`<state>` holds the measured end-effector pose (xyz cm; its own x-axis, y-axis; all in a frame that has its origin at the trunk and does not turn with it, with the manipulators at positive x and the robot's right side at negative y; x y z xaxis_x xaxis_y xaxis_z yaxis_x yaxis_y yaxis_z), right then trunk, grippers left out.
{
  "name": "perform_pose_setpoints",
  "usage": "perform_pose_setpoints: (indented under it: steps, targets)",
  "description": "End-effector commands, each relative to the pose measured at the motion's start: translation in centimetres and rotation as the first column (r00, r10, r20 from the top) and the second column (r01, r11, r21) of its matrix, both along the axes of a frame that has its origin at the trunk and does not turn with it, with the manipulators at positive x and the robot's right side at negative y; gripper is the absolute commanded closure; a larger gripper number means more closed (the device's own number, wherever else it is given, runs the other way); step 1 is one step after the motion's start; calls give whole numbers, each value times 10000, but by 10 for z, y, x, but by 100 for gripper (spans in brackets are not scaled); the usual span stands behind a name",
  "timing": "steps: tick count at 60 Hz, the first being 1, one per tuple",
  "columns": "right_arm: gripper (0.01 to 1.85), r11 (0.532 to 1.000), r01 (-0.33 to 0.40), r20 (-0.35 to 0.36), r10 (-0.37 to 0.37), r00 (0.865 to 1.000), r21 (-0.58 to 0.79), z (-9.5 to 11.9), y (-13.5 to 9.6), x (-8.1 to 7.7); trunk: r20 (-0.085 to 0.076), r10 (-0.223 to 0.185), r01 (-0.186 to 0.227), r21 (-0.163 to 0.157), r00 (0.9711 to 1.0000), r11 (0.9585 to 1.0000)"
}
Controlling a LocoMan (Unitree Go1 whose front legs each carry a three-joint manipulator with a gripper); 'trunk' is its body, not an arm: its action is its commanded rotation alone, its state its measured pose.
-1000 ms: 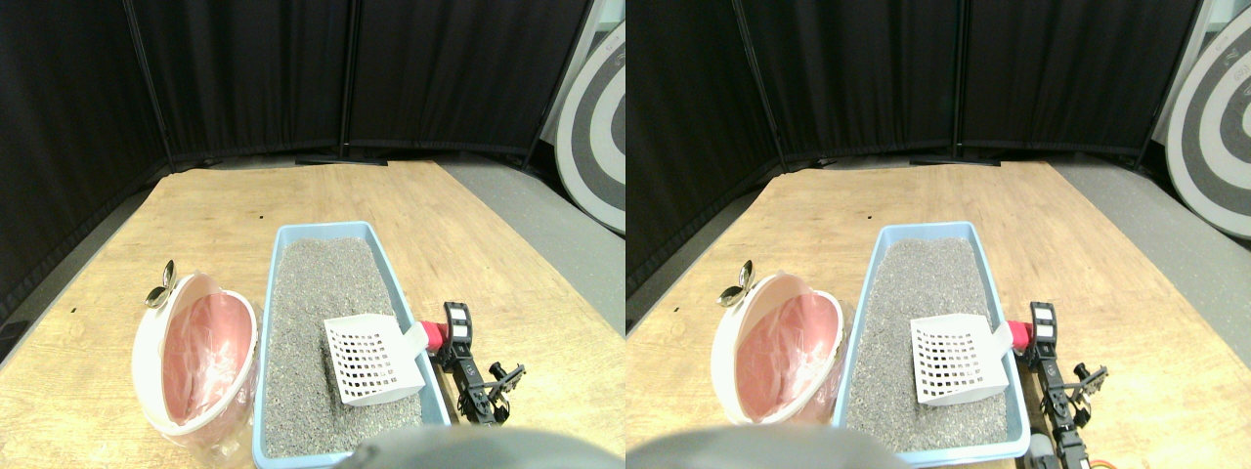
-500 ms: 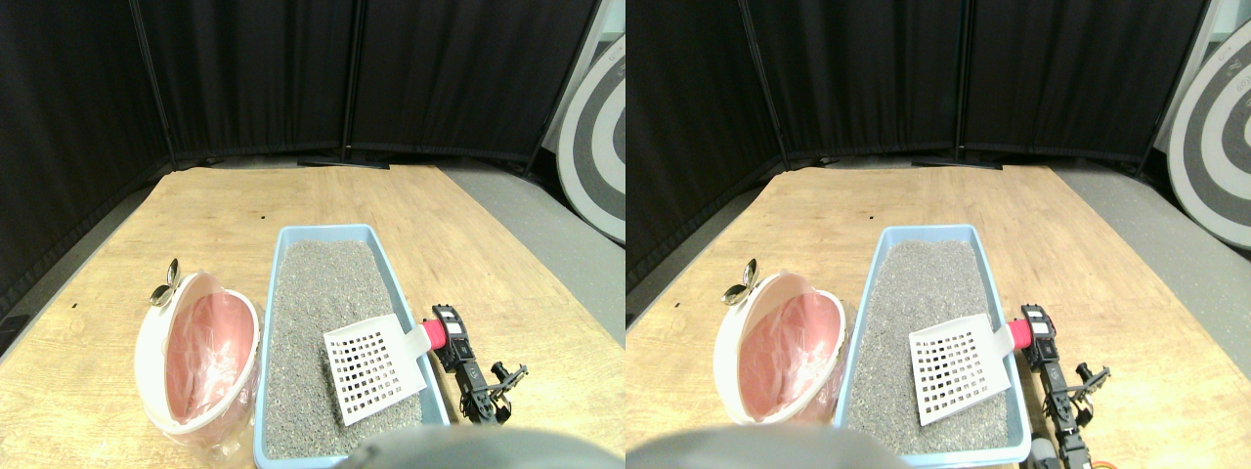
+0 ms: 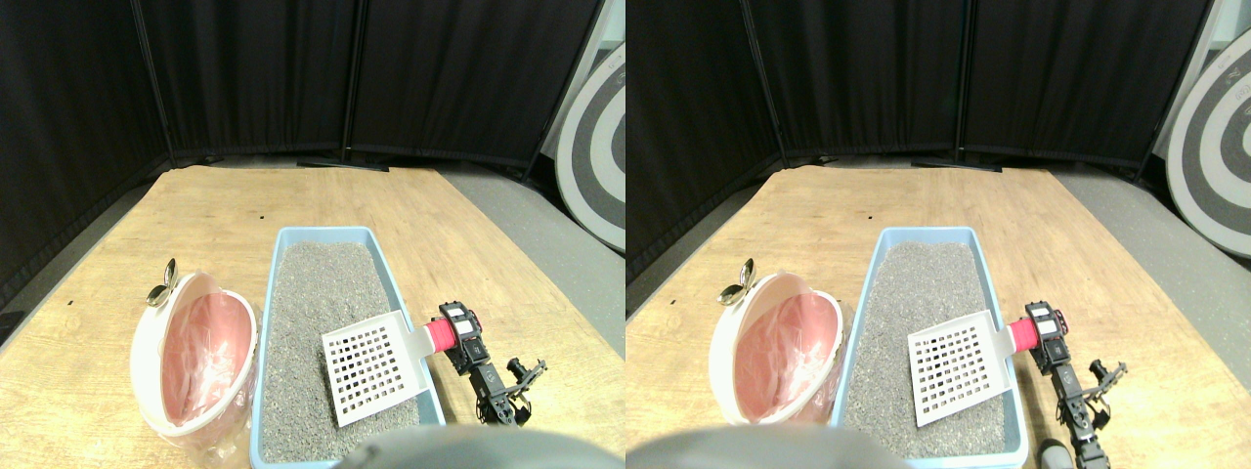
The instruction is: Scoop (unimanual)
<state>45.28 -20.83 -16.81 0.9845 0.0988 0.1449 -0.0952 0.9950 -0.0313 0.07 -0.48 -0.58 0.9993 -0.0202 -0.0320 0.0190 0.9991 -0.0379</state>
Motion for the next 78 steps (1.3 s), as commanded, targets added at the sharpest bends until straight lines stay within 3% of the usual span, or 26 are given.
perform_pose_setpoints:
  steps: [1,26,44,53,71,78]
  targets:
    - [180,9954,393,643,-337,9974,-873,16,-4,-2,138,-54,58,-291,9999,9996]
    - [180,9777,-91,1098,328,9934,-2099,62,-11,7,198,30,-18,-560,9998,9984]
    - [180,9506,-231,118,281,9995,-3096,93,-10,15,166,121,-107,-805,9998,9967]
    - [180,9328,-424,-130,404,9991,-3580,100,-10,19,195,109,-92,-827,9998,9965]
    - [180,9056,-54,-9,55,10000,-4241,112,-14,22,204,-64,80,-797,9998,9968]
    - [180,8822,-381,73,470,9989,-4694,113,-15,23,204,-64,80,-797,9998,9968]
